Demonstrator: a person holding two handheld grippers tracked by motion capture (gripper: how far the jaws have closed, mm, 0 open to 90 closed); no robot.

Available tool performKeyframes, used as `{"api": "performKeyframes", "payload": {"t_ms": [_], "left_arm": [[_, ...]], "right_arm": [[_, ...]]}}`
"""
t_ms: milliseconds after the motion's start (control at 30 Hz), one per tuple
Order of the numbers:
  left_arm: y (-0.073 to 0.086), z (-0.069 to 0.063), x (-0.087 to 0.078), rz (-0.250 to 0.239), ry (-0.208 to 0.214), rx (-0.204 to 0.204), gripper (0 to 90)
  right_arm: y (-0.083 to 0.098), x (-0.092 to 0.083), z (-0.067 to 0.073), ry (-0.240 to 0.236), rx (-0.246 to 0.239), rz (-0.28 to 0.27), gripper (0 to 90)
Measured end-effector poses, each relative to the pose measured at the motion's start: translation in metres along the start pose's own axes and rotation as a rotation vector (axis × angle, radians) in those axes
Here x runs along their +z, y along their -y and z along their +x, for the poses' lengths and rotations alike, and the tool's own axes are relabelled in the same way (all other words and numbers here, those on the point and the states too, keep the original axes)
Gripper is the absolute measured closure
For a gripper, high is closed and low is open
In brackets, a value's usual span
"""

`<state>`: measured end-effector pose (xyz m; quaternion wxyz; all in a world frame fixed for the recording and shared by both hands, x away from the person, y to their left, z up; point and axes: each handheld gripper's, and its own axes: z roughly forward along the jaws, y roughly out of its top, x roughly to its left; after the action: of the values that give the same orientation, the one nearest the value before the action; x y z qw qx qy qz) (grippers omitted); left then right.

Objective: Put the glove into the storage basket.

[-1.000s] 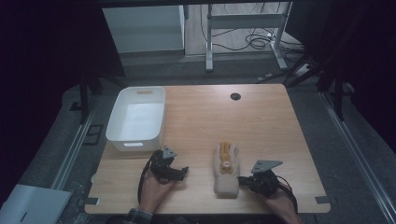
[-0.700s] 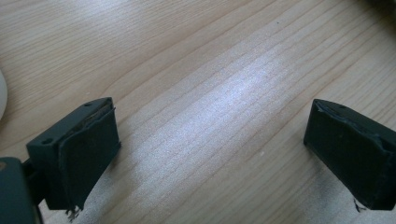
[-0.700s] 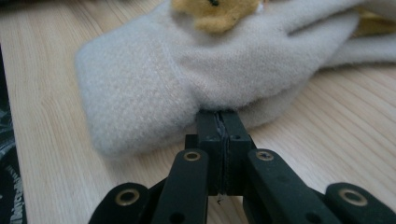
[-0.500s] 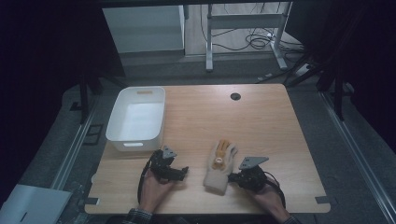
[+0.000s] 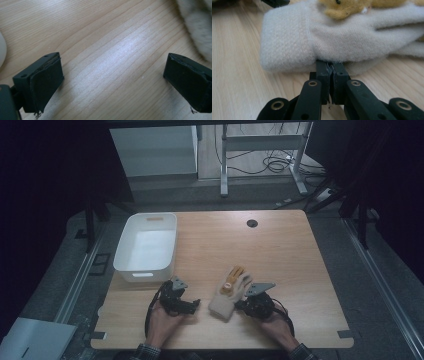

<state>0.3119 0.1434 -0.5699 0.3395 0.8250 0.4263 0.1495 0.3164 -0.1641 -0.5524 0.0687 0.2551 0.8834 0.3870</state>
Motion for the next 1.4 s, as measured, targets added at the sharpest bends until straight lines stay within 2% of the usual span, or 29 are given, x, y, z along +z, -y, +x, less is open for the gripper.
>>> {"api": "performKeyframes", "payload": {"t_ms": [33, 400, 567, 667, 767, 967, 1033, 1167, 1267, 1400], "left_arm": [[0.001, 0.002, -0.001, 0.001, 0.010, 0.011, 2.3], [0.003, 0.005, -0.002, 0.000, 0.019, 0.018, 2.0], [0.003, 0.005, -0.002, -0.003, 0.018, 0.015, 2.1], [0.003, 0.005, -0.003, -0.004, 0.020, 0.016, 2.3], [0.004, 0.004, -0.005, -0.008, 0.036, 0.037, 5.6], [0.002, 0.002, -0.008, -0.002, 0.071, 0.022, 8.9], [0.000, -0.001, -0.009, -0.004, 0.071, 0.023, 7.6], [-0.003, -0.005, -0.013, -0.021, 0.100, 0.011, 3.7], [-0.006, -0.008, -0.015, -0.020, 0.114, 0.013, 1.8], [-0.015, -0.016, -0.018, -0.018, 0.131, 0.022, 0.4]], "right_arm": [[-0.003, 0.003, 0.000, 0.002, -0.001, -0.001, 85.7], [-0.018, 0.022, -0.002, 0.027, -0.014, -0.016, 85.7], [-0.018, 0.021, -0.001, 0.027, -0.012, -0.014, 83.6], [-0.017, 0.014, -0.002, 0.036, -0.017, -0.021, 80.2], [-0.015, 0.004, -0.006, 0.062, -0.014, -0.032, 77.4], [-0.004, -0.017, -0.022, 0.121, 0.017, -0.041, 70.2], [0.000, -0.023, -0.026, 0.141, 0.024, -0.042, 67.6], [0.011, -0.035, -0.035, 0.178, 0.051, -0.050, 62.6], [0.016, -0.040, -0.040, 0.190, 0.071, -0.052, 60.2], [0.029, -0.050, -0.051, 0.236, 0.102, -0.049, 53.0]]}}
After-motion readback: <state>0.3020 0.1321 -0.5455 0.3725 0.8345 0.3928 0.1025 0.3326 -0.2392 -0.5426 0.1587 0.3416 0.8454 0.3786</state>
